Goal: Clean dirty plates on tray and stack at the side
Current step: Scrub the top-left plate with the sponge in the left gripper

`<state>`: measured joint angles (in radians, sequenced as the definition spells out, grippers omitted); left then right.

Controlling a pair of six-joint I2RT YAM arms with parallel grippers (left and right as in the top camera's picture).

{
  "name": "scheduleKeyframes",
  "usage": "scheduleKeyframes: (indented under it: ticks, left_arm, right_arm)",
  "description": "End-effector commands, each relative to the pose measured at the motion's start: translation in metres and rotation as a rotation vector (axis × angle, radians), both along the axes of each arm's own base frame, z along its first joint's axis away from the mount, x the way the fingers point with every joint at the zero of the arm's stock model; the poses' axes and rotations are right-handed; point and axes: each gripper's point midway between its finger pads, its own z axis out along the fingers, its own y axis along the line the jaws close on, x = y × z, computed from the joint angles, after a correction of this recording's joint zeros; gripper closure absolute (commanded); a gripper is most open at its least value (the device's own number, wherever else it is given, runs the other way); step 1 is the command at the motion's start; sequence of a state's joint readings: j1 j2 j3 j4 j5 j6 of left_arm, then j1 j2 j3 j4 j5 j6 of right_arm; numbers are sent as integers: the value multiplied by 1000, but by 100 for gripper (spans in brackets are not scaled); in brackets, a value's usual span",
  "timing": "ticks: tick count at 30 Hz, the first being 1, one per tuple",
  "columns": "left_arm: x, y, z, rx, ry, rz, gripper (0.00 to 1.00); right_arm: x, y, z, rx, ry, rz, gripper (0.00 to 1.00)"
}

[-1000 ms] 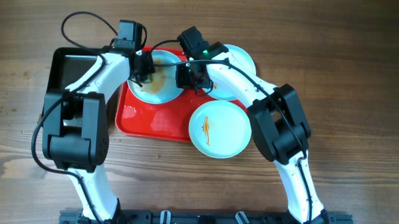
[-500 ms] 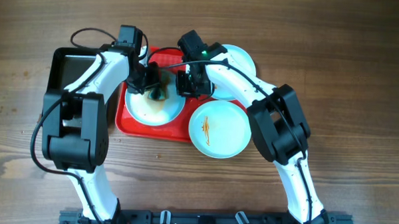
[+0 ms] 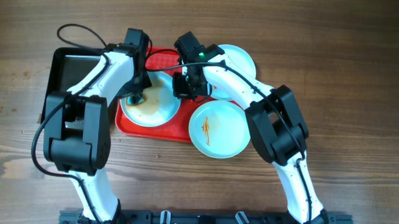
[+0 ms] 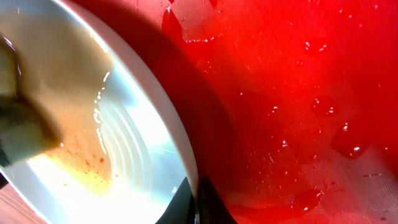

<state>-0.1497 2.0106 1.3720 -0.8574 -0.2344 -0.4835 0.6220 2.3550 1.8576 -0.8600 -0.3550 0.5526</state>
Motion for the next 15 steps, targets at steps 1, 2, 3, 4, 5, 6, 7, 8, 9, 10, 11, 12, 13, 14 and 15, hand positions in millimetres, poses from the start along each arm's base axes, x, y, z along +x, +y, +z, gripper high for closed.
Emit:
scheduleKeyframes:
  ticks: [1,2,3,4,5,6,7,8,9,10,11,12,13,14,15]
  left_arm:
    - [-34,-25,-27,-200,178,-106,96]
    - [-41,-45,-26,-319,207,-141,96]
    - [-45,-56,-24,-383,219,-157,96]
    - [-50,-72,-20,-485,235,-179,96]
    - [-52,-83,-17,-552,242,-191,96]
    - [-53,-92,-13,-608,242,-191,96]
    - [-53,-100,-10,-658,238,-192,96]
    - [-51,-104,-8,-683,228,-195,96]
    - [-48,-106,-8,-691,216,-199,96]
    - [-43,-106,-8,-691,197,-206,96]
    - [-38,-107,-8,-691,172,-215,96]
    - [-31,-108,-8,-691,144,-224,96]
    - [-23,-109,-8,-691,110,-234,96]
    - [-15,-109,-8,-688,77,-243,96]
    - [-7,-108,-9,-677,45,-247,96]
  right_arm:
    - [0,-11,-19,-51,17,-14,96]
    - [0,-11,-19,-51,16,-14,96]
    - [0,-11,-19,-51,17,-14,96]
    - [0,-11,-19,-51,17,-14,96]
    - [0,-11,-19,-51,16,-14,96]
    - [0,-11,-19,-50,16,-14,96]
    - [1,-11,-19,-50,15,-15,96]
    - [1,-11,-19,-49,14,-14,96]
    - [1,-11,-19,-49,14,-14,96]
    - [1,-11,-19,-49,14,-14,96]
    - [1,-11,-19,-49,14,-13,96]
    - [1,-11,-19,-49,14,-13,96]
    - [1,-11,-19,-49,14,-12,96]
    - [1,-11,-19,-49,14,-12,96]
    - [1,-11,-19,-49,15,-12,96]
